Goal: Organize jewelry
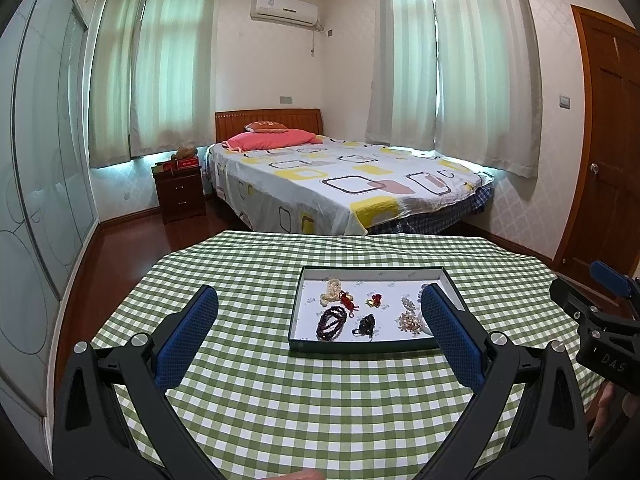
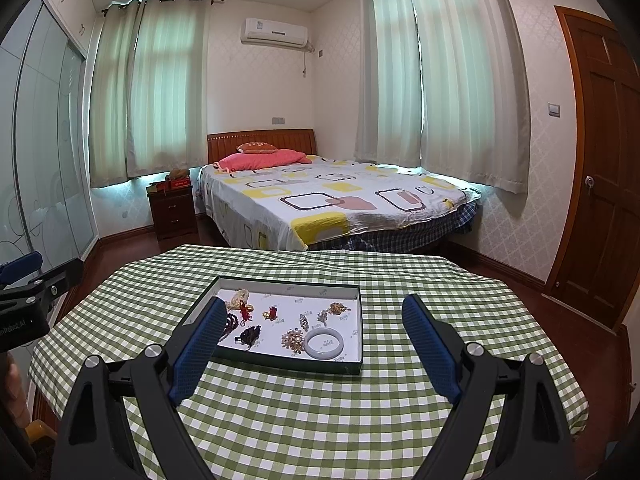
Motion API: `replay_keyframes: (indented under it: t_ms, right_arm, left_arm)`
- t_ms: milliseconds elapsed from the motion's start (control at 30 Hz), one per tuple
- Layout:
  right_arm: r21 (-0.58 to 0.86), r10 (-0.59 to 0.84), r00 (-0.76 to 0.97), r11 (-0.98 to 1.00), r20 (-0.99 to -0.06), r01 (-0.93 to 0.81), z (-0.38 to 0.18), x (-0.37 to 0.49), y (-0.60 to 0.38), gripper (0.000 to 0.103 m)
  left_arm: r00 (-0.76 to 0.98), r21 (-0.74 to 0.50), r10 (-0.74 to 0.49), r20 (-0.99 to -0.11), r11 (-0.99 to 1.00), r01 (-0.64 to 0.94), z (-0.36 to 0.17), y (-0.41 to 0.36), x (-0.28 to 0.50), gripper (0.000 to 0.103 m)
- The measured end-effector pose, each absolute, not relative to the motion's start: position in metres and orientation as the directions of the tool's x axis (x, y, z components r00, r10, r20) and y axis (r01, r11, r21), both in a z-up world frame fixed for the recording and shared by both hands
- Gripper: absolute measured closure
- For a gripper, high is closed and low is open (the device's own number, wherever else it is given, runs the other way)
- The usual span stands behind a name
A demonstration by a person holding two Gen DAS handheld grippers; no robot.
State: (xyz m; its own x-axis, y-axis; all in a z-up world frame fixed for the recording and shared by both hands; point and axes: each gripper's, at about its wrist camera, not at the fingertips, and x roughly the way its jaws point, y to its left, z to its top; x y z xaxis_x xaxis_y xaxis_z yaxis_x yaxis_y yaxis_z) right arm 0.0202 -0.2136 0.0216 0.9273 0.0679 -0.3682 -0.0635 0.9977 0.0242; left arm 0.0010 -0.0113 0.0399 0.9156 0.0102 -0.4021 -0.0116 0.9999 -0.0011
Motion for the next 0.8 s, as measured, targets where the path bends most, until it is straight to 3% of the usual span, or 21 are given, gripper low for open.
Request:
replay_keyframes:
  t_ms: [433, 800]
  right_arm:
    - [0.031, 0.078, 0.917, 0.997, -0.390, -0.072, 0.013, 0.024, -0.212, 0.017]
    - [0.038, 0.078, 0.913, 0.997, -0.400, -0.068, 0.007, 0.028, -0.215, 0.017]
  left_arm:
    - [0.910, -0.020, 0.029, -0.413, 0.999, -0.041, 0.031, -0.007, 0.005, 0.004]
    - [0.877, -0.034, 0.006, -0.480, 0.999, -0.025, 0.016, -0.002, 0.021, 0.004]
